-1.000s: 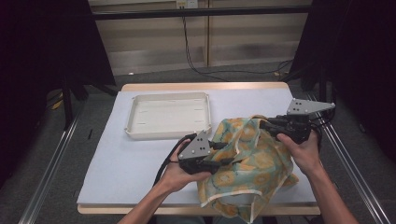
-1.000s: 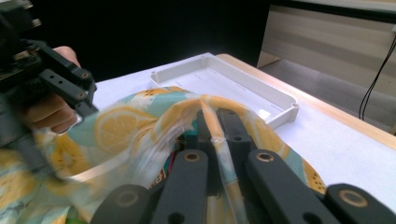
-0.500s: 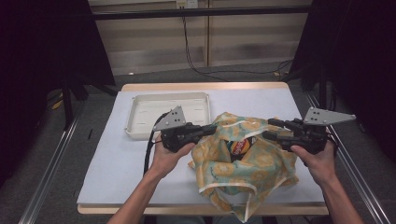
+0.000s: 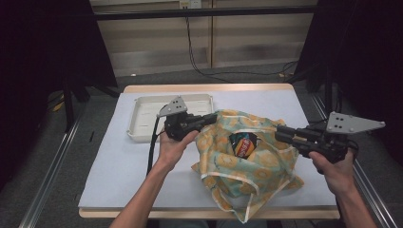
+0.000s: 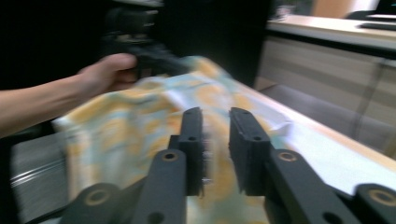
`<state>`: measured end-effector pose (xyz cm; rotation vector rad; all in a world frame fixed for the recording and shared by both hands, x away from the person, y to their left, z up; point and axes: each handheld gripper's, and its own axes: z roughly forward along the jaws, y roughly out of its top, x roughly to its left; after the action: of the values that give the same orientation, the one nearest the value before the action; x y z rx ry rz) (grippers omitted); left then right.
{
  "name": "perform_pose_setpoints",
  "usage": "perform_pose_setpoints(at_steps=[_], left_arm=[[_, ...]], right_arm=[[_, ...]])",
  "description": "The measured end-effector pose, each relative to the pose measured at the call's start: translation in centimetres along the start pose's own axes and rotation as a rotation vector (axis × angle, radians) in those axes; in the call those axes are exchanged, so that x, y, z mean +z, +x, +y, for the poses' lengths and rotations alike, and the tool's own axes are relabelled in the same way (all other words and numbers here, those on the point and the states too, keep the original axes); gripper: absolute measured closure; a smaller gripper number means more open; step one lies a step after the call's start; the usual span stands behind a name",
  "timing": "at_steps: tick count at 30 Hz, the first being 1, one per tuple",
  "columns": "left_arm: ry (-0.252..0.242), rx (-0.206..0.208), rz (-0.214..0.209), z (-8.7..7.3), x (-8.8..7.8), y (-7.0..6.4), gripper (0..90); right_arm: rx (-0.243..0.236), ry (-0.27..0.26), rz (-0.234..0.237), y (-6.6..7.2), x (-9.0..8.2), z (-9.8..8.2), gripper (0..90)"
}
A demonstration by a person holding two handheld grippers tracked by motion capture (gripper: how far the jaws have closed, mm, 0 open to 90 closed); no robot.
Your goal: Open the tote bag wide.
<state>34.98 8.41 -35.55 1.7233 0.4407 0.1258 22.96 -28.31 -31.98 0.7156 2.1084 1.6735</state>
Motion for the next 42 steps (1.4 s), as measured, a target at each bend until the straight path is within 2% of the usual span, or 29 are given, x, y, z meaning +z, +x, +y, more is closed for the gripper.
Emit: perform_pose_setpoints(at_steps=[1,2,3,4,6,7,9,10,11,16,17,18,19,21,22,23,25,26,27,29,30,32,34,36,37,38,39,40,42], left_arm=[[-0.019,-0.023,-0.008,0.1,0.3,0.3,90.0],[-0.019,-0.023,-0.008,0.1,0.3,0.3,90.0],[-0.024,-0.029,-0.015,0.2,0.5,0.4,90.0],[-0.021,-0.023,-0.005,0.5,0.6,0.3,90.0],[-0.014,-0.008,0.008,0.9,0.7,0.3,90.0],[-0.024,-0.013,0.005,1.0,0.9,0.4,90.0],[-0.026,-0.01,0.003,1.4,1.0,0.6,90.0],[-0.036,-0.026,0.006,1.6,1.1,0.7,90.0],[-0.022,-0.015,0.012,1.7,1.0,0.9,90.0],[0.002,-0.045,0.04,1.1,1.7,1.8,88.7],[0.002,-0.056,0.04,0.9,1.8,2.1,87.3],[-0.001,-0.069,0.036,0.6,1.8,2.3,86.5],[0.0,-0.079,0.041,0.4,1.9,2.4,86.5],[0.014,-0.07,0.057,0.0,2.1,2.4,83.5],[0.019,-0.069,0.073,-0.1,2.1,2.4,78.6],[0.013,-0.071,0.06,-0.1,2.0,2.3,73.4],[0.002,-0.063,0.059,0.0,1.7,2.1,70.7],[-0.006,-0.064,0.061,0.1,1.5,1.8,64.8],[-0.018,-0.057,0.059,0.4,1.3,1.6,59.4],[-0.037,-0.026,0.052,0.9,0.6,0.9,58.4],[-0.042,-0.014,0.058,1.1,0.2,0.5,51.2],[-0.061,0.003,0.061,1.6,-0.6,-0.4,49.5],[-0.079,0.047,0.058,2.1,-1.4,-1.3,50.6],[-0.092,0.066,0.048,2.5,-2.2,-1.9,50.8],[-0.109,0.077,0.032,2.7,-2.5,-2.3,57.4],[-0.121,0.089,0.007,2.8,-2.8,-2.8,57.4],[-0.118,0.1,-0.013,2.9,-3.0,-3.2,58.2],[-0.102,0.134,-0.036,2.9,-3.0,-3.6,61.6],[-0.059,0.175,-0.048,2.5,-2.6,-4.2,63.9]], right_arm=[[-0.012,0.025,0.023,0.3,0.4,0.0,81.0],[-0.012,0.025,0.023,0.3,0.4,0.0,81.0],[-0.014,0.074,0.034,0.6,1.6,-0.3,79.8],[-0.014,0.074,0.034,0.6,1.6,-0.3,79.8],[-0.012,0.11,0.012,0.2,2.8,-0.6,72.5],[-0.005,0.121,0.004,-0.3,3.3,-0.7,70.1],[-0.013,0.136,-0.049,-1.1,4.0,-0.7,60.4],[-0.009,0.142,-0.058,-1.6,4.3,-0.8,57.4],[-0.011,0.146,-0.062,-2.0,4.6,-0.9,56.5],[-0.036,0.217,-0.047,-2.5,5.9,-1.9,53.0],[-0.041,0.24,-0.064,-2.6,6.1,-2.3,58.7],[-0.04,0.241,-0.06,-2.7,6.0,-2.5,69.7],[-0.04,0.241,-0.06,-2.7,6.0,-2.5,69.7],[-0.033,0.233,-0.061,-2.7,5.7,-2.7,83.1],[-0.032,0.227,-0.056,-2.8,5.5,-2.6,89.6],[-0.014,0.19,-0.05,-3.0,4.8,-2.4,90.0],[-0.002,0.168,-0.041,-3.1,4.4,-2.2,90.0],[0.004,0.149,-0.043,-3.2,4.0,-1.9,90.0],[0.008,0.13,-0.039,-3.4,3.5,-1.6,90.0],[0.015,0.097,-0.044,-3.7,2.6,-1.1,90.0],[0.016,0.087,-0.058,-4.0,2.0,-0.7,90.0],[0.022,0.084,-0.063,-4.1,1.8,-0.6,90.0],[0.03,0.081,-0.08,-4.3,1.5,-0.5,90.0],[0.04,0.085,-0.093,-4.6,1.5,-0.4,90.0],[0.049,0.087,-0.101,-5.0,1.6,-0.3,90.0],[0.049,0.087,-0.101,-5.0,1.6,-0.3,90.0],[0.055,0.088,-0.1,-5.2,1.7,-0.4,90.0],[0.061,0.089,-0.1,-5.3,1.8,-0.4,90.0],[0.067,0.09,-0.101,-5.5,2.1,-0.5,90.0]])
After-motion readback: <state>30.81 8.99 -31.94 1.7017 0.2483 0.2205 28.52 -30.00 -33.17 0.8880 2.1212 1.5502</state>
